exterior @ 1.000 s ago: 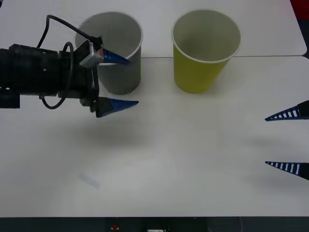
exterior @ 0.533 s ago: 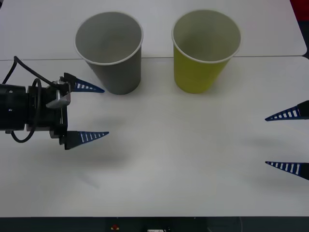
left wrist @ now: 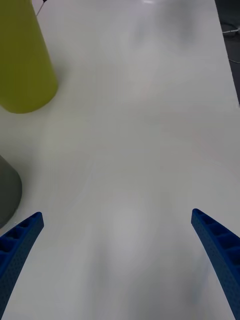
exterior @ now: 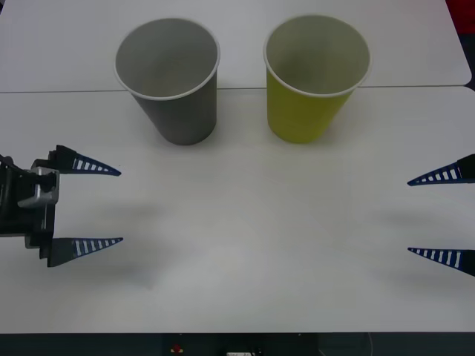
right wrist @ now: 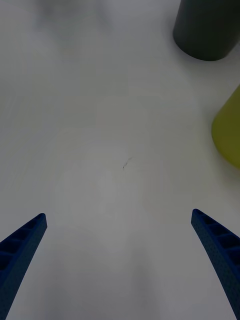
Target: Put the can into the green bin and the plastic bottle into the gray bin
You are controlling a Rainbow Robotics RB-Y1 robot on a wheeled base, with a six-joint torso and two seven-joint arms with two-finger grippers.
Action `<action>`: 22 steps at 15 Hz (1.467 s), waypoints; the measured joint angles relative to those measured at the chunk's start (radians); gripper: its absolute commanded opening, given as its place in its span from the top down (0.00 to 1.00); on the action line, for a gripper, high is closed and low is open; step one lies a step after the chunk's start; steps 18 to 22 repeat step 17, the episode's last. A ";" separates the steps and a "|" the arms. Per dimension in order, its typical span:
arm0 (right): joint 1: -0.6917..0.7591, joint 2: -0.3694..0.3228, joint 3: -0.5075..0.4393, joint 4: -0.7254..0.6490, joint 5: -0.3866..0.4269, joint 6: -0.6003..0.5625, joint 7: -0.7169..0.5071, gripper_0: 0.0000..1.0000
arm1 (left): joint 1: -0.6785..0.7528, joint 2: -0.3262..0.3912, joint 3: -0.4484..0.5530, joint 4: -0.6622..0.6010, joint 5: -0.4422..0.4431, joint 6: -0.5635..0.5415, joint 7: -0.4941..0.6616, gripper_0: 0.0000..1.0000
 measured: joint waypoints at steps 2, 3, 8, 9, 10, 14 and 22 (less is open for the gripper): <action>0.000 0.000 0.000 0.000 0.000 0.000 0.000 0.00 | 0.053 0.003 0.055 0.000 -0.001 -0.022 -0.013 0.00; 0.000 0.000 0.000 0.000 0.000 0.000 0.000 0.00 | 0.077 0.004 0.079 0.001 -0.003 -0.029 -0.022 0.00; 0.000 0.000 0.000 0.000 0.000 0.000 0.000 0.00 | 0.144 0.004 0.141 0.019 -0.002 -0.037 -0.085 0.00; 0.000 0.000 0.000 0.000 0.000 0.000 0.000 0.00 | 0.152 0.004 0.150 0.020 0.001 -0.037 -0.090 0.00; 0.000 0.000 0.000 0.000 0.000 0.000 0.000 0.00 | 0.162 0.004 0.161 0.021 0.002 -0.038 -0.093 0.00; 0.000 0.000 0.000 0.000 0.000 0.000 0.000 0.00 | 0.171 0.004 0.176 0.033 0.003 -0.049 -0.099 0.00; 0.000 0.000 0.000 0.000 0.000 0.000 0.000 0.00 | 0.171 0.004 0.185 0.040 0.002 -0.049 -0.103 0.00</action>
